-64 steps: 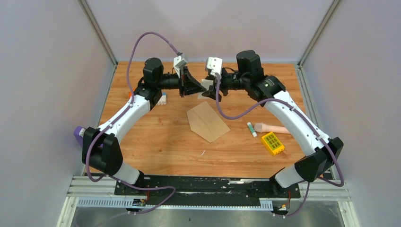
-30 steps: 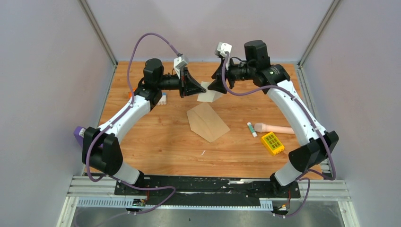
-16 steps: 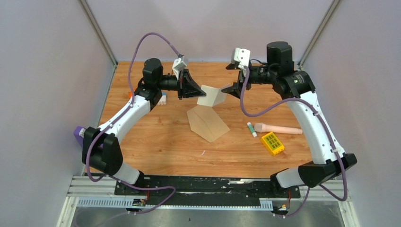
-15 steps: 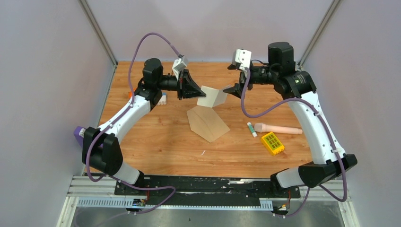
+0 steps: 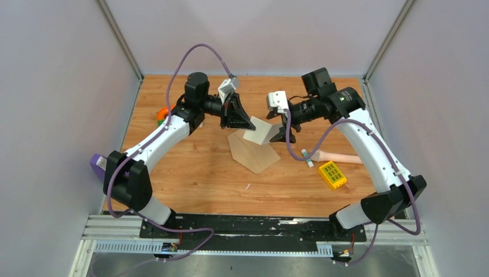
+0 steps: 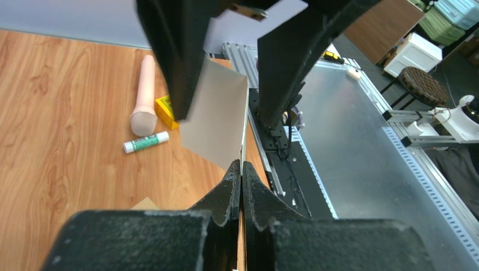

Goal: Place the letter into the envelope and seal it
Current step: Fold the letter.

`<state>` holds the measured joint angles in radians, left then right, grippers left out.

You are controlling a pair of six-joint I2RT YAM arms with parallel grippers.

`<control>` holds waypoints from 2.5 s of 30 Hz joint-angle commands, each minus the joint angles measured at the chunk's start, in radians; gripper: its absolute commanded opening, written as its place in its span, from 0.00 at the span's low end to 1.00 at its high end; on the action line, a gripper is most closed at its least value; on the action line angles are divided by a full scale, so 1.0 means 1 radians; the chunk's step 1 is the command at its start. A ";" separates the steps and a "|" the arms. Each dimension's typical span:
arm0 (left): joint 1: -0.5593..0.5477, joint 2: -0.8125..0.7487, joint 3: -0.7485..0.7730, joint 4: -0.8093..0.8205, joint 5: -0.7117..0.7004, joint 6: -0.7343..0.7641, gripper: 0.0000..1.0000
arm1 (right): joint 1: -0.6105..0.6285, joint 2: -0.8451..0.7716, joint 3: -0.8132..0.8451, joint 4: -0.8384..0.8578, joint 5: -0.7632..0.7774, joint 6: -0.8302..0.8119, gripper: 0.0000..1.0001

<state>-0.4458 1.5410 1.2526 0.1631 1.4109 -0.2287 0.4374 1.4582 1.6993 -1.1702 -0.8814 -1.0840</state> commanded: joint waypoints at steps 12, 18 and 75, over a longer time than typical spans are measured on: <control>-0.003 -0.015 0.033 -0.045 0.042 0.064 0.03 | 0.054 -0.008 0.028 -0.094 0.083 -0.065 0.51; -0.003 -0.017 0.036 -0.045 0.044 0.063 0.03 | 0.052 -0.009 -0.003 -0.095 0.100 -0.064 0.33; -0.060 -0.045 0.255 -0.606 -0.358 0.533 0.98 | -0.089 0.079 -0.022 0.377 -0.327 0.861 0.00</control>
<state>-0.5030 1.5055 1.4960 -0.4461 1.0409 0.2771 0.3500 1.5372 1.6680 -0.8036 -1.1038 -0.2176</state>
